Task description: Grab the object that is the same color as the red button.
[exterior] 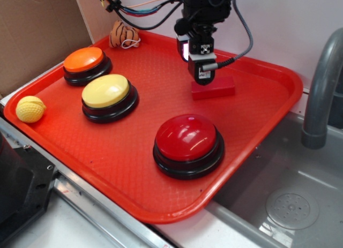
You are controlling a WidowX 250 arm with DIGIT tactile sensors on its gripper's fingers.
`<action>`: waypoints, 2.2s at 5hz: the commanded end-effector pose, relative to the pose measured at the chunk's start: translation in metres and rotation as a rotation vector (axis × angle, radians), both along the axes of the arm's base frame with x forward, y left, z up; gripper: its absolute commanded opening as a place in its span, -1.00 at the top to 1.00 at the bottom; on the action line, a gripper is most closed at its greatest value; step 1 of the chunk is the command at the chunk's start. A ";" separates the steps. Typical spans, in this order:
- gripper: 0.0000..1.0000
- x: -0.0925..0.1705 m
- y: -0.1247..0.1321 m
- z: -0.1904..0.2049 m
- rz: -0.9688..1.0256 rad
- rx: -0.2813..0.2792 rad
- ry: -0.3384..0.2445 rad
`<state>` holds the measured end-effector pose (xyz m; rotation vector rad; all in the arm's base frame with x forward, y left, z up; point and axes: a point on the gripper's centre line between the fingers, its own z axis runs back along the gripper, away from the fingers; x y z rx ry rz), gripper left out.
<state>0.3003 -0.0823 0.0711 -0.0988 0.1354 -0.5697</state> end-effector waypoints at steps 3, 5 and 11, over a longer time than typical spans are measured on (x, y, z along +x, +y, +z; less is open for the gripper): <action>-1.00 0.004 -0.022 -0.032 -0.270 0.062 0.043; -0.89 -0.009 -0.022 -0.053 -0.277 0.139 0.093; 1.00 -0.095 0.008 0.139 0.169 -0.006 -0.070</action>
